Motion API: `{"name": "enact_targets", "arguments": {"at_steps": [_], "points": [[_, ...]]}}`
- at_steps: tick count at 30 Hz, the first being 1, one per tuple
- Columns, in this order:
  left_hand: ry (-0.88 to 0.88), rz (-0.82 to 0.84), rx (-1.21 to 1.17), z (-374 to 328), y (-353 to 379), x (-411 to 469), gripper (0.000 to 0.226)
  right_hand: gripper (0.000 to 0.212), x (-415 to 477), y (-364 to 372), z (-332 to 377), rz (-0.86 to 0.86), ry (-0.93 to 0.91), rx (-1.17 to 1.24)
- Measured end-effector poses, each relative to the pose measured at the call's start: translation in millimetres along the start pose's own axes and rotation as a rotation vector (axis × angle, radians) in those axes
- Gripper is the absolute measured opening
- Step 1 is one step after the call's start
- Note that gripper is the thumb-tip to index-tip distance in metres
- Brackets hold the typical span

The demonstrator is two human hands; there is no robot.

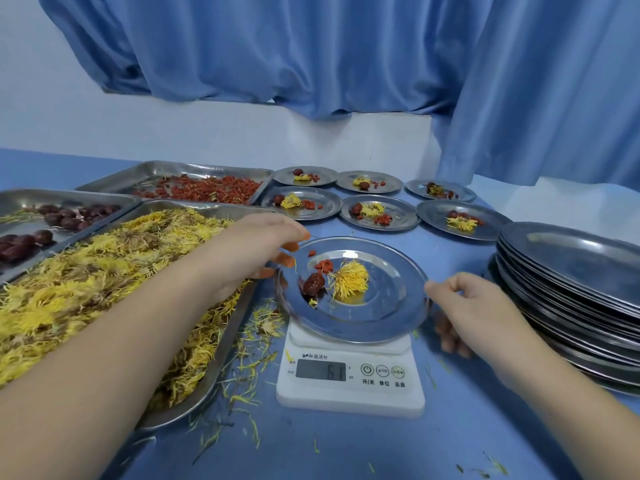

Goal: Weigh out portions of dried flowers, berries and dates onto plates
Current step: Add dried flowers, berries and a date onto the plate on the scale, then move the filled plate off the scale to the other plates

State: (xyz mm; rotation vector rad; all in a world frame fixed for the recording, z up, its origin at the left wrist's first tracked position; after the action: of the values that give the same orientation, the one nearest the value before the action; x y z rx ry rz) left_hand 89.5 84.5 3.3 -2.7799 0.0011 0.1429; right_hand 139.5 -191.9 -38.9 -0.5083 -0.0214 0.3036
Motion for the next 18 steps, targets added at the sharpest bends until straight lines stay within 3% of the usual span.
{"name": "enact_targets", "arguments": {"at_steps": [5, 11, 18], "points": [[0.018, 0.017, -0.065, -1.7, -2.5, -0.1, 0.016, 0.016, -3.7, 10.9, 0.7, 0.196, 0.064, 0.339], [0.081, -0.046, -0.160, -11.0, -3.3, -2.6, 0.024, 0.008, -8.1, 12.8, 10.4, 0.283, 0.018, 0.572], [0.233, -0.086, -0.318, -39.2, -28.6, 0.7, 0.025, 0.021, 8.1, -0.8, 36.4, 0.315, -0.056, 0.700]]}}
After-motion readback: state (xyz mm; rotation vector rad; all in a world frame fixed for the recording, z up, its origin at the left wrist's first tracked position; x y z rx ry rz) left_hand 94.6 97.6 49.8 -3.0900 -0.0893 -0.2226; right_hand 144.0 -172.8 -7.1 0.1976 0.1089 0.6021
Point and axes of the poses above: each hand's wrist, its own x-axis towards the middle knuckle, its own y-axis out of the palm, z = x × y, the point moved 5 cm from there along x, towards the middle knuckle, and after that the axes turned 13 degrees about z, right-handed, at the moved point
